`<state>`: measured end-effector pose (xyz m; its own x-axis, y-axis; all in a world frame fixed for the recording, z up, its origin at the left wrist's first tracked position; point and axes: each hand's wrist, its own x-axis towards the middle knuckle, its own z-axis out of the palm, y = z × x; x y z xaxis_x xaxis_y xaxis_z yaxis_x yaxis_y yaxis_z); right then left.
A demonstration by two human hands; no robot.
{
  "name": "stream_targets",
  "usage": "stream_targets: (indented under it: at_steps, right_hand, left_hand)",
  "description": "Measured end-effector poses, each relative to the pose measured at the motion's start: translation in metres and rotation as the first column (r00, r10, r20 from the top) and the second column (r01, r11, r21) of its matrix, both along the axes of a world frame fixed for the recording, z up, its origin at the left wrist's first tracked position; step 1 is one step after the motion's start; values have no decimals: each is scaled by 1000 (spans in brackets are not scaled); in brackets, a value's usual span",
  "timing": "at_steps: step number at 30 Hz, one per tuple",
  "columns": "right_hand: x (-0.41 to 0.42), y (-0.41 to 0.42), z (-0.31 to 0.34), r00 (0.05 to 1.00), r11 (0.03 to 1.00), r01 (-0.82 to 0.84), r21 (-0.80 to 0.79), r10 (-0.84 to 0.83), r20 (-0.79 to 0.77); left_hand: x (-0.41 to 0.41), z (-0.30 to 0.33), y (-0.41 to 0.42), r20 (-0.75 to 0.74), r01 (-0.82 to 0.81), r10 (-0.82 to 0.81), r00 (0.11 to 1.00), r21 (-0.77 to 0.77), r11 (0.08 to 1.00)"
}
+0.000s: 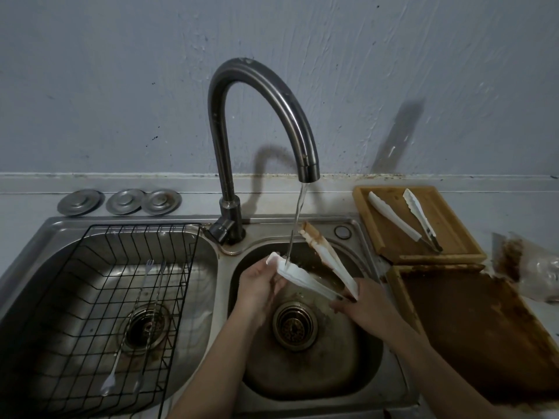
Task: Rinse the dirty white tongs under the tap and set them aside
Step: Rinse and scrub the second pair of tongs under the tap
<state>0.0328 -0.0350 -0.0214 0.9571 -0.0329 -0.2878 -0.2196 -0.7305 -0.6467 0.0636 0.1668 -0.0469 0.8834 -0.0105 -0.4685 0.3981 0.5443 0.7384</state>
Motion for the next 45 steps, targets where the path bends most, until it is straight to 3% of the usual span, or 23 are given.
stream_targets:
  at_steps: [2,6,8,11,14,16,18,20,22,25,30,33,39,45]
  right_hand:
    - [0,2,-1,1000,999,-12,-35,12,15]
    - [-1,9,-4,999,998,-24,-64,27,47]
    - [0,9,-3,999,998,-6,-57,9,53]
    - [1,6,-2,999,997,-25,-66,27,33]
    - [0,8,-2,998,996,-63,-60,63,6]
    - [-3,12,-3,998,998,-53,26,54,-21]
    - [-7,16,-5,995,971,27,237,-3,-104]
    - [-10,17,-5,964,862,156,482,-27,-263]
    - [-9,12,-2,886,694,314,648,32,-463]
    - [-4,3,0,744,532,501,683,139,-654]
    - [-1,6,3,695,314,644,698,141,-705]
    - [1,9,4,697,278,652,705,148,-702]
    - [3,12,5,701,291,636,715,170,-693]
    - [7,22,1,714,283,643,712,117,-691]
  left_hand:
    - [5,0,-4,41,-121,116,992,122,985]
    - [22,3,-11,-32,-301,307,951,123,945]
    - [22,2,-17,-106,-211,235,966,197,957]
    - [10,5,-26,-226,88,-44,973,189,978]
    - [8,7,-21,-269,113,-78,960,117,987]
    - [13,11,-16,-203,-36,29,979,-31,999]
    - [22,11,-9,-154,-181,152,976,-200,963]
    - [24,14,-3,-146,-202,160,976,-347,916]
    - [21,14,4,-118,-117,75,990,-412,904]
    - [13,10,8,-36,47,-62,997,-321,946]
    - [18,10,6,20,52,-50,999,-107,993]
    - [19,10,1,70,51,-50,996,-24,998]
    - [12,3,-3,83,167,-215,973,387,907]
    - [9,8,-14,125,90,-145,982,368,926]
